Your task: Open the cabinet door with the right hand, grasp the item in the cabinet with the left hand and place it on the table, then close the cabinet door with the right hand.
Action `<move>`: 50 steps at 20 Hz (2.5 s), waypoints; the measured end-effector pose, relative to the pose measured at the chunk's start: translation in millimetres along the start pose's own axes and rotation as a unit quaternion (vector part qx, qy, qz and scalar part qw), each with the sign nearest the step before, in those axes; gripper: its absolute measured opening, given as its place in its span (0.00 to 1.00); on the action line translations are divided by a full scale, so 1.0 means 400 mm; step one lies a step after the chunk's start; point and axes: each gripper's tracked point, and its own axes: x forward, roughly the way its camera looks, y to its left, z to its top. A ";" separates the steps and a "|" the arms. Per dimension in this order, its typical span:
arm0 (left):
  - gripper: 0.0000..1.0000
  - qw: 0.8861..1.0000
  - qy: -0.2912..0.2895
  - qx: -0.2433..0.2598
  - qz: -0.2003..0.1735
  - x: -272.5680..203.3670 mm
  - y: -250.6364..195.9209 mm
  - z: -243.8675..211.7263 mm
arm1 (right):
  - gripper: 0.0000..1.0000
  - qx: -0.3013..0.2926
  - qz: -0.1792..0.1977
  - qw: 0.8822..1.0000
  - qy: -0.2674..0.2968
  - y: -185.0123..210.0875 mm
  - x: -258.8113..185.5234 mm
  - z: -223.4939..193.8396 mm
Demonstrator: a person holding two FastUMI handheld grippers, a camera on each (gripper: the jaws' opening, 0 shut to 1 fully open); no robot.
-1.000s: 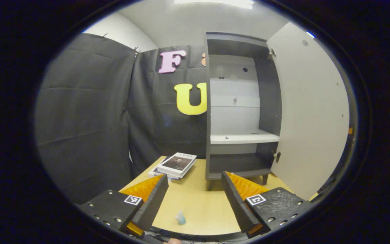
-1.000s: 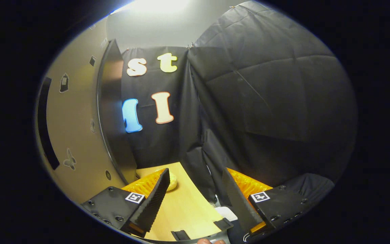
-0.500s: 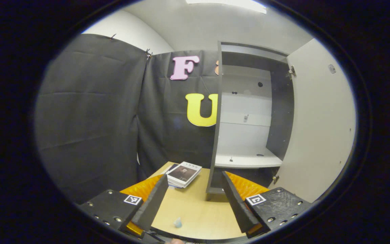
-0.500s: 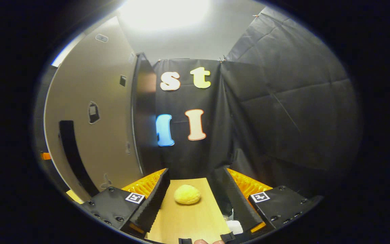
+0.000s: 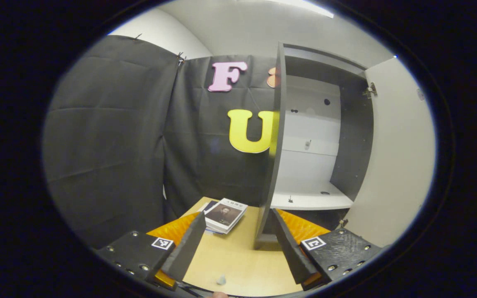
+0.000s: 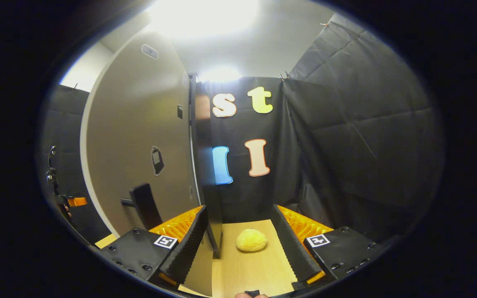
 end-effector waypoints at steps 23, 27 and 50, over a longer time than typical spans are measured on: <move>0.94 0.999 0.008 0.019 -0.037 0.122 0.194 -0.069 | 0.96 0.047 0.095 0.994 0.005 0.475 0.016 -0.042; 0.96 0.999 0.008 0.025 -0.038 0.144 0.243 -0.070 | 0.96 0.025 0.121 0.992 0.011 0.579 0.064 -0.056; 0.94 0.993 -0.083 0.018 -0.084 0.001 -0.009 0.086 | 0.98 0.038 0.037 0.998 -0.015 0.331 0.199 0.020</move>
